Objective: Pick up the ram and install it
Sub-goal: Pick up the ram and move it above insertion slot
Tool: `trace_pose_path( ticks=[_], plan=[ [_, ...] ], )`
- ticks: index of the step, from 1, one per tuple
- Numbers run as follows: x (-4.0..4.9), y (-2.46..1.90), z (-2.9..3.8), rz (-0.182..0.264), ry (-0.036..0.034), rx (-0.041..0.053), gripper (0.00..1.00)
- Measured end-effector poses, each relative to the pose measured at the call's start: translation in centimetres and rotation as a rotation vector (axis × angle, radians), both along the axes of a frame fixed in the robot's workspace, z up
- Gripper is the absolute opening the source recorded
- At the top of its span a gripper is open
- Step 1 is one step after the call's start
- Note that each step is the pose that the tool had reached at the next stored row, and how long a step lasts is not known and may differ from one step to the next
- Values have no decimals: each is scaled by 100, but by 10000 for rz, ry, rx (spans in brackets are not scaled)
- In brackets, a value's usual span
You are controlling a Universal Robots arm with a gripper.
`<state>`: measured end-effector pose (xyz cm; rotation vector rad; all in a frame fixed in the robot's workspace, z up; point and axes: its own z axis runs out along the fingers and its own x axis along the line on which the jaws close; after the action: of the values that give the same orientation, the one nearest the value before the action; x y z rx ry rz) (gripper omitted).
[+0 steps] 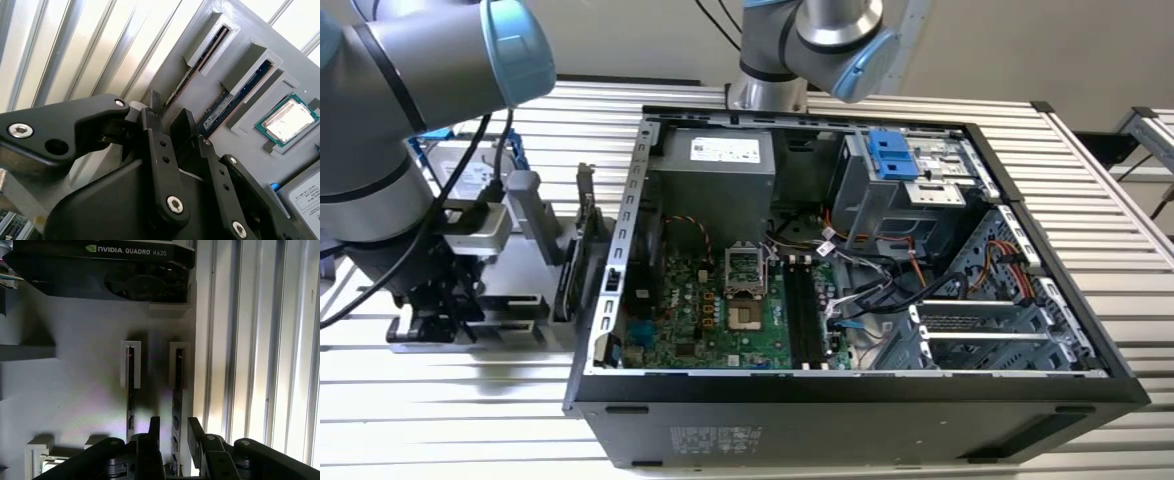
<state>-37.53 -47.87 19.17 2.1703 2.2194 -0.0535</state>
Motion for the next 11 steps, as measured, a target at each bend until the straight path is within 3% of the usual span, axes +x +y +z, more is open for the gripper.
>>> trace_pose_path(
  ticks=[1, 11],
  plan=[
    [0, 0, 0, 0, 0, 0, 0],
    [0, 0, 0, 1, 0, 0, 0]
  ],
)
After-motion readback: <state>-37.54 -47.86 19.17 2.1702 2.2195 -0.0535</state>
